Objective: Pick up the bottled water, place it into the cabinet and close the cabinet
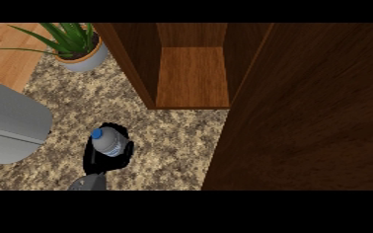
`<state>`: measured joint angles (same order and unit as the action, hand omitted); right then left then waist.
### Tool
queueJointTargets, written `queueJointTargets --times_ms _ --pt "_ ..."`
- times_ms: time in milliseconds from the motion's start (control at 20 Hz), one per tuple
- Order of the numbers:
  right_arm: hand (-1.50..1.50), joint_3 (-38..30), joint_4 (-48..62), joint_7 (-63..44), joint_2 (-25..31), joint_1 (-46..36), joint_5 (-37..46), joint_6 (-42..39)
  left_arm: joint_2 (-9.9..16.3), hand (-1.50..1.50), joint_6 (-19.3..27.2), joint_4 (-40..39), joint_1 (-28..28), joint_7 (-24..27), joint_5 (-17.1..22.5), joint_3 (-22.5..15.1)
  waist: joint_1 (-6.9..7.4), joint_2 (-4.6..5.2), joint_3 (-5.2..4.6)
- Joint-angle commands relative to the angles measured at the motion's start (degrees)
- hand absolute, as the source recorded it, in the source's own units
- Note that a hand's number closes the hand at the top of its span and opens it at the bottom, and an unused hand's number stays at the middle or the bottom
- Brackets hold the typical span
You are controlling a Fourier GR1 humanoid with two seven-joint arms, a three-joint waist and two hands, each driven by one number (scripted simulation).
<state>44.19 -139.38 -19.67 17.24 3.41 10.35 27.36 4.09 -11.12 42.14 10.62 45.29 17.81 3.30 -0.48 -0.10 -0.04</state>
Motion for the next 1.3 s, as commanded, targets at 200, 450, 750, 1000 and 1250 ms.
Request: queueJointTargets --times_ms 200,450,750,1000,1250 --pt "-1.50 -1.61 -4.20 -5.00 -1.70 -1.94 4.66 -0.99 1.39 1.50 0.11 10.57 -3.24 -5.42 -0.93 -2.31 0.49 -0.06 0.04" --pt "-1.50 0.75 -6.83 -4.22 0.02 1.05 5.36 -0.94 -0.75 1.50 0.50 19.46 -4.00 -15.55 3.00 -3.13 0.31 -0.11 0.04" --pt "-1.50 -2.53 -10.43 -4.38 3.75 1.40 1.70 -1.64 -3.35 1.50 6.57 30.40 -5.05 -22.94 2.07 -6.34 0.33 -0.12 0.06" --pt "-1.50 1.51 -8.82 -3.18 2.66 2.10 5.44 -0.17 -4.06 1.50 12.80 33.04 -4.43 -21.05 2.51 -12.50 -0.07 -0.12 0.02" --pt "-1.50 1.79 -8.36 0.17 3.58 4.56 2.70 0.09 -4.08 1.50 20.67 40.65 -2.41 -27.41 0.91 -17.69 -0.06 -0.13 0.07"
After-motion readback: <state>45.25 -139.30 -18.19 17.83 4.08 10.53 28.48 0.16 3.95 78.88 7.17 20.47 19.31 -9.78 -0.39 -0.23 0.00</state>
